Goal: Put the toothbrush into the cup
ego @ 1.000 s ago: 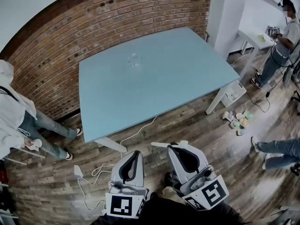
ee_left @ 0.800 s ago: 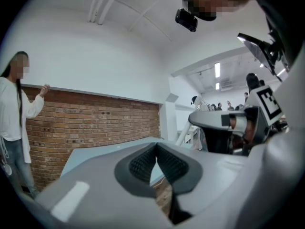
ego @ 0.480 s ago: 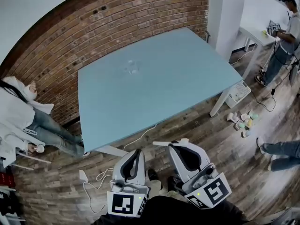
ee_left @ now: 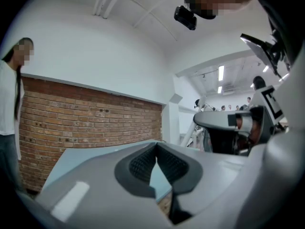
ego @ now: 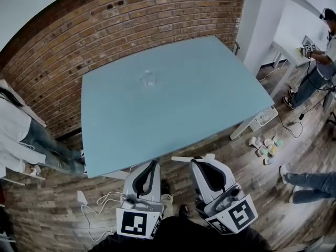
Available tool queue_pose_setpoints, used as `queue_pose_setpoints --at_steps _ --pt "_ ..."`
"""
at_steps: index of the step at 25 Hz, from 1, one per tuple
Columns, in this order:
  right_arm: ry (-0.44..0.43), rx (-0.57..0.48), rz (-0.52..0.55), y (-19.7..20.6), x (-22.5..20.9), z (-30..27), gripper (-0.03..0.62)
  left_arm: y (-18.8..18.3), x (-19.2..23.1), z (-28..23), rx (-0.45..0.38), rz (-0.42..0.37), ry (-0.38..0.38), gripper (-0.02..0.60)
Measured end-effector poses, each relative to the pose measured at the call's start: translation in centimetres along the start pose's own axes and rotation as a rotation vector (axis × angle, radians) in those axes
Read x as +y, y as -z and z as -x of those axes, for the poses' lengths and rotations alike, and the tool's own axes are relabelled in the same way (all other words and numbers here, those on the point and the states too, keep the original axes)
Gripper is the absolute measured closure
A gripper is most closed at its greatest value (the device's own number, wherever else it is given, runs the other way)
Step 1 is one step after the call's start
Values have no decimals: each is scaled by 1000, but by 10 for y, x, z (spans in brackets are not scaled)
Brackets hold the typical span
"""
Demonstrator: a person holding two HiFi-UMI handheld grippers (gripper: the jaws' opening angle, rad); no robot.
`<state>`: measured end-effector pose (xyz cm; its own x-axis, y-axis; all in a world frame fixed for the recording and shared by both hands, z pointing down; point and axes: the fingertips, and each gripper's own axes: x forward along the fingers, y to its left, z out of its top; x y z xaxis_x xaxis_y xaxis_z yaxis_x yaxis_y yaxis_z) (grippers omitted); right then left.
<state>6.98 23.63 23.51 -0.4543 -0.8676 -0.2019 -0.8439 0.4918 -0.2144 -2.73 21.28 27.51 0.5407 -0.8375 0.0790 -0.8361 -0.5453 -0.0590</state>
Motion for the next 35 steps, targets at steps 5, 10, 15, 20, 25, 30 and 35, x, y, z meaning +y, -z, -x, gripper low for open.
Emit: queue_pose_setpoints --at_steps 5,10,15,20,25,30,35 --pt "0 0 -11 5 -13 -55 560 -2 40 -41 -3 47 2 574" --pt "-20 11 -1 7 -17 -115 560 -7 90 -74 -17 77 -15 574" --pt "-23 46 16 19 -18 -166 560 -2 127 -100 2 117 -1 574" --pt "-27 71 40 26 -17 -205 560 3 159 -118 0 149 2 574" --pt "-32 88 64 26 -24 -226 560 0 173 -135 -9 165 0 574" --pt "-65 96 67 31 -41 -243 560 4 178 -157 8 162 -19 574" --pt "-128 112 28 42 -59 -263 560 0 197 -185 -11 123 -106 574"
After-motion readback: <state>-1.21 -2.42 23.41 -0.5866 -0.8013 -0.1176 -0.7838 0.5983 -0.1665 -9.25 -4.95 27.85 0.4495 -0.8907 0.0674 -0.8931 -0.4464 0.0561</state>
